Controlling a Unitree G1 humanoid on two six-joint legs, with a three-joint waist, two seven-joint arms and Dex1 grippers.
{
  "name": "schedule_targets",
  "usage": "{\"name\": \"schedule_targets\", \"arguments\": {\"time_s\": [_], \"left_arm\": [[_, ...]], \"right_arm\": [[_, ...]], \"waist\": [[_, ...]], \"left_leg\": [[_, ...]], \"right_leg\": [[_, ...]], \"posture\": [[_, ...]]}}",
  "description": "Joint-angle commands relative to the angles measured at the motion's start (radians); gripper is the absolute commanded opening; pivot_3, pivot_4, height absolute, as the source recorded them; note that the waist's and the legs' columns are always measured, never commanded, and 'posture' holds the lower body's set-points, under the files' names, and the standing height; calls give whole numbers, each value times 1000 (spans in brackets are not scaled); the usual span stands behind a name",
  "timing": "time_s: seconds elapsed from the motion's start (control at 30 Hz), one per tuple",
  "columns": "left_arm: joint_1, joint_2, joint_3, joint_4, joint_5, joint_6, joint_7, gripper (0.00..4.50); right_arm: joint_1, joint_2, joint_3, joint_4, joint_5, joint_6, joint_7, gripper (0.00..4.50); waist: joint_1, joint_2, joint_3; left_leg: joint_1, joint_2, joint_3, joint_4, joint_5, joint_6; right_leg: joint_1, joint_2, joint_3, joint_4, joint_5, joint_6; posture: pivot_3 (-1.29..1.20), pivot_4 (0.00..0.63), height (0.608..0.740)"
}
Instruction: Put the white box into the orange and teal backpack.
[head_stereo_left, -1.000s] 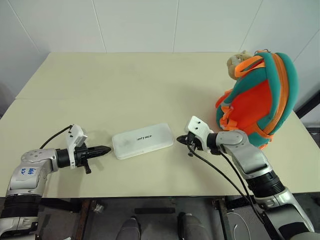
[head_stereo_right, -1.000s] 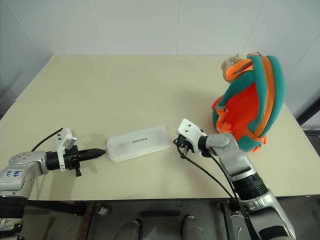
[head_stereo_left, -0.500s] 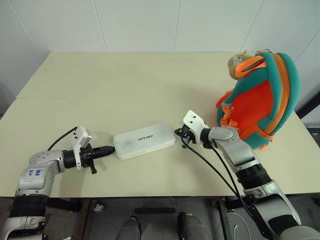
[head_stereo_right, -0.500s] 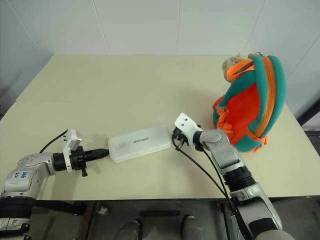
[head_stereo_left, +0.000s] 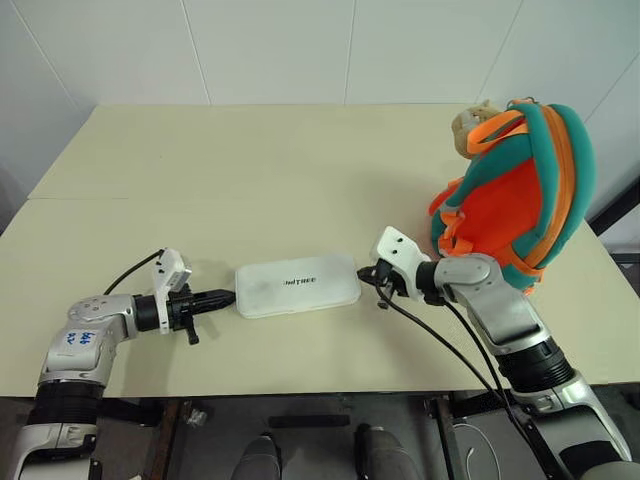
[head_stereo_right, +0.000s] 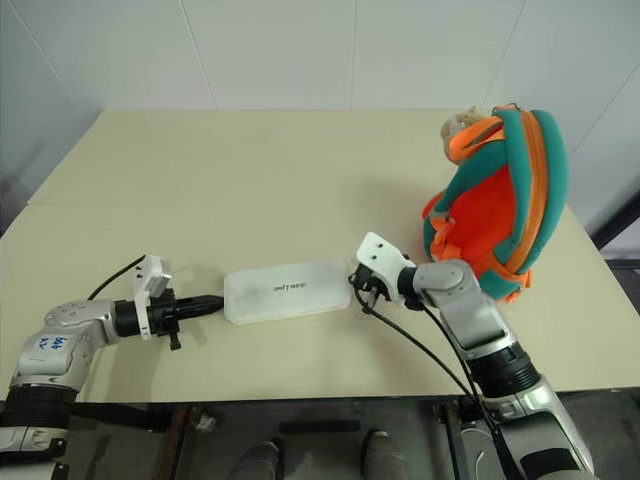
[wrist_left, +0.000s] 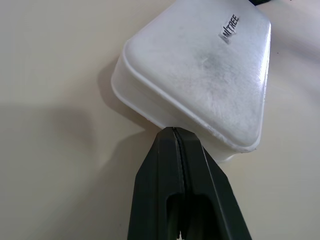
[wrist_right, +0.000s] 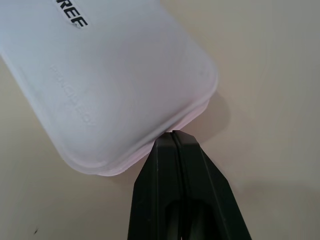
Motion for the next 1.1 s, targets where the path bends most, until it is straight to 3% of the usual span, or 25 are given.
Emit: {"name": "schedule_targets", "arguments": {"time_s": [0.03, 0.37, 0.6, 1.1], "left_arm": [[-26, 4, -35, -52, -14, -2, -47, 9], [30, 40, -85, -180, -38, 91, -81, 9], [89, 37, -89, -260, -48, 146, -71, 9], [70, 41, -81, -204, -15, 110, -66, 9]], "right_arm": [[16, -2, 26, -125, 66, 19, 60, 33], [93, -95, 0, -258, 106, 95, 97, 33], [140, -141, -27, -317, 137, 138, 88, 33], [174, -182, -51, -308, 138, 147, 62, 33]], "waist": [[0, 0, 0], [0, 0, 0], [1, 0, 0], [1, 0, 0]], "left_leg": [[0, 0, 0, 0, 0, 0], [0, 0, 0, 0, 0, 0], [0, 0, 0, 0, 0, 0], [0, 0, 0, 2, 0, 0]], "right_leg": [[0, 0, 0, 0, 0, 0], [0, 0, 0, -1, -1, -2], [0, 0, 0, -1, -7, -12], [1, 0, 0, -1, -8, -14]], "posture": [[0, 150, 740], [0, 150, 740], [0, 150, 740], [0, 150, 740]]}}
